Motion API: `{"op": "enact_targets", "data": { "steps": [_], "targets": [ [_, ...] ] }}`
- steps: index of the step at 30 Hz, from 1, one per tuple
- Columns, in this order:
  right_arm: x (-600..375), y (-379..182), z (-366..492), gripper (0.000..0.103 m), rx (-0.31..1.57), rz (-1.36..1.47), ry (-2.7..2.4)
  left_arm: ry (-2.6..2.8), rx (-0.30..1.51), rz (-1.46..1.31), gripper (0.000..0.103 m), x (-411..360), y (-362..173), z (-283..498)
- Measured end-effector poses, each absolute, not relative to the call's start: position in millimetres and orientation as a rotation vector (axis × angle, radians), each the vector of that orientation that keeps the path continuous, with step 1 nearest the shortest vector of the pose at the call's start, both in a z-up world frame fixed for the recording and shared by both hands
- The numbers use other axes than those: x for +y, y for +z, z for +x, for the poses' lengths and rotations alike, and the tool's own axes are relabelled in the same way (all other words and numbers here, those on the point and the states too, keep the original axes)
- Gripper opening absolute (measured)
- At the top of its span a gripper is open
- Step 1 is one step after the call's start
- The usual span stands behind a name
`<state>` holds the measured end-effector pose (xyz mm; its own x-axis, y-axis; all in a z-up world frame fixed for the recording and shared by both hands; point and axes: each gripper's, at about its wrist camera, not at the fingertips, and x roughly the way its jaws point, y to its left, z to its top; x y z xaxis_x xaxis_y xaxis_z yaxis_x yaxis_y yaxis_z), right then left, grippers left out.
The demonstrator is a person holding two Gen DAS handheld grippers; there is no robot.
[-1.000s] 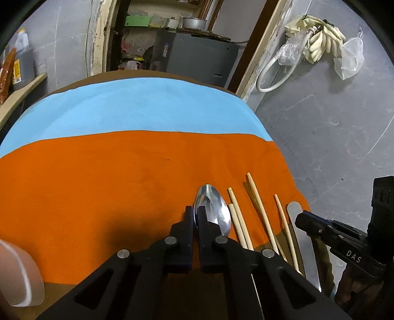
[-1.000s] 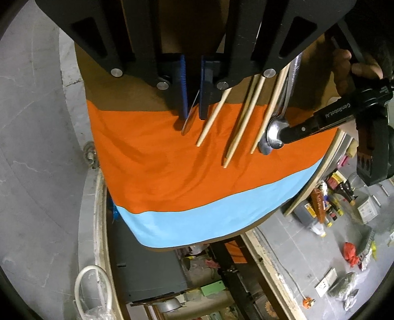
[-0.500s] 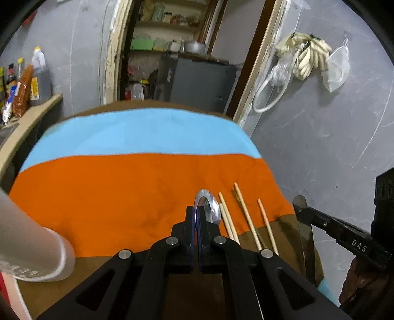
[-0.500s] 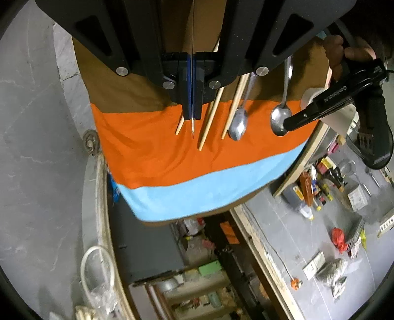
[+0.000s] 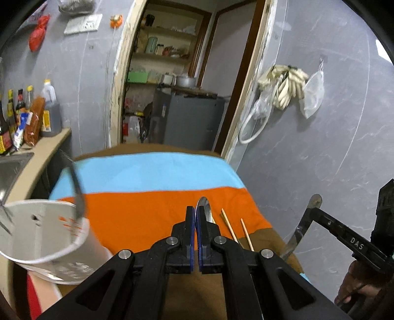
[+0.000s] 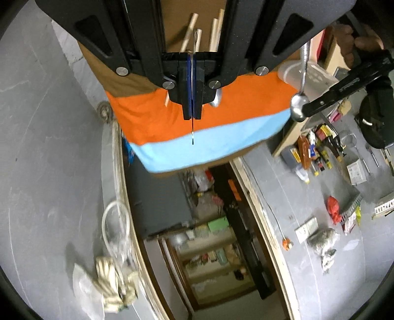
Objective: Organize utensils
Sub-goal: 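Lift the spoon with the left tool while the right tool carries the knife to the caddy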
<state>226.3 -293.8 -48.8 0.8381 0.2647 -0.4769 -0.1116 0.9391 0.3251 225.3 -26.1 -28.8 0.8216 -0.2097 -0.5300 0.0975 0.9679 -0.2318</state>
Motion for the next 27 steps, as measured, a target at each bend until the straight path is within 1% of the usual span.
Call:
{"op": "enact_targets", "data": {
  "steps": [6, 12, 16, 20, 27],
  "targets": [
    [-257.5, -2.0, 217.7, 0.001, 0.461, 0.249, 0.221, -0.108, 0.491, -0.249, 0.002, 30.6, 12.1, 200.4],
    [-199.2, 36.4, 222.6, 0.001, 0.401, 0.215, 0.320, 0.068, 0.363, -0.250, 0.002, 112.5, 46.7, 175.6],
    [-157.0, 54.2, 225.4, 0.001, 0.364, 0.199, 0.401, 0.187, 0.320, -0.259, 0.002, 163.0, 53.5, 169.8],
    [-117.6, 65.8, 224.1, 0.001, 0.328, 0.189, 0.469, 0.293, 0.296, -0.238, 0.002, 197.5, 52.1, 169.1],
    [-66.8, 73.6, 227.3, 0.001, 0.307, 0.173, 0.550, 0.385, 0.297, -0.223, 0.002, 221.2, 31.9, 171.2]
  ]
}}
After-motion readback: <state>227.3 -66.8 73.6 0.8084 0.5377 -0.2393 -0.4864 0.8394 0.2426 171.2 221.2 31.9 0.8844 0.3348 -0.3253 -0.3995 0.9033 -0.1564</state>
